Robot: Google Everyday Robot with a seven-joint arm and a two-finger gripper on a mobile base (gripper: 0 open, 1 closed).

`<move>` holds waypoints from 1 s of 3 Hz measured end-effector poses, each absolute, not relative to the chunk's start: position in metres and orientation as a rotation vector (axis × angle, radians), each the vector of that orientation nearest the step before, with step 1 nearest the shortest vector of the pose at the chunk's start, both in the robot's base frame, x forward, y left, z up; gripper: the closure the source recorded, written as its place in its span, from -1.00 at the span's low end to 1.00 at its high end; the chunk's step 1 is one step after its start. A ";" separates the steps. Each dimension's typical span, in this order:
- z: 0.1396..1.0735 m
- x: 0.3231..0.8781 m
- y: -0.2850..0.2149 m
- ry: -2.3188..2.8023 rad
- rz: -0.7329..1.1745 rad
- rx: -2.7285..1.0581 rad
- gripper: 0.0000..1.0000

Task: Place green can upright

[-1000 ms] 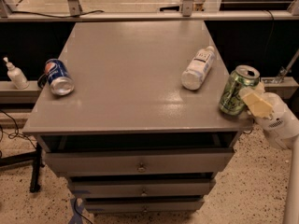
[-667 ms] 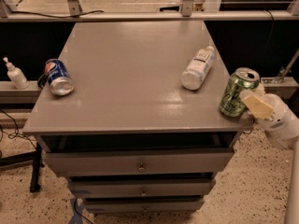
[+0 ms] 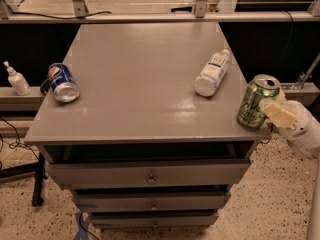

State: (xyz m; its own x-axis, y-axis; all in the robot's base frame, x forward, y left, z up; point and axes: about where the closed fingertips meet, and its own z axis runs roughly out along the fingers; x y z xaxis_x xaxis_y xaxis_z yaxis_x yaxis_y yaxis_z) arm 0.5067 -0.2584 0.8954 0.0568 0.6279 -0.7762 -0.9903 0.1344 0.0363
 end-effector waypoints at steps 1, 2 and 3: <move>0.897 0.507 -0.258 0.758 1.358 -0.623 -0.78; 0.901 0.508 -0.259 0.761 1.367 -0.632 -1.00; 0.906 0.509 -0.261 0.766 1.371 -0.640 -1.00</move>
Offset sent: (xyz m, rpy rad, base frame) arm 0.0016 -0.0069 0.0054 -0.0190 0.0099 0.0315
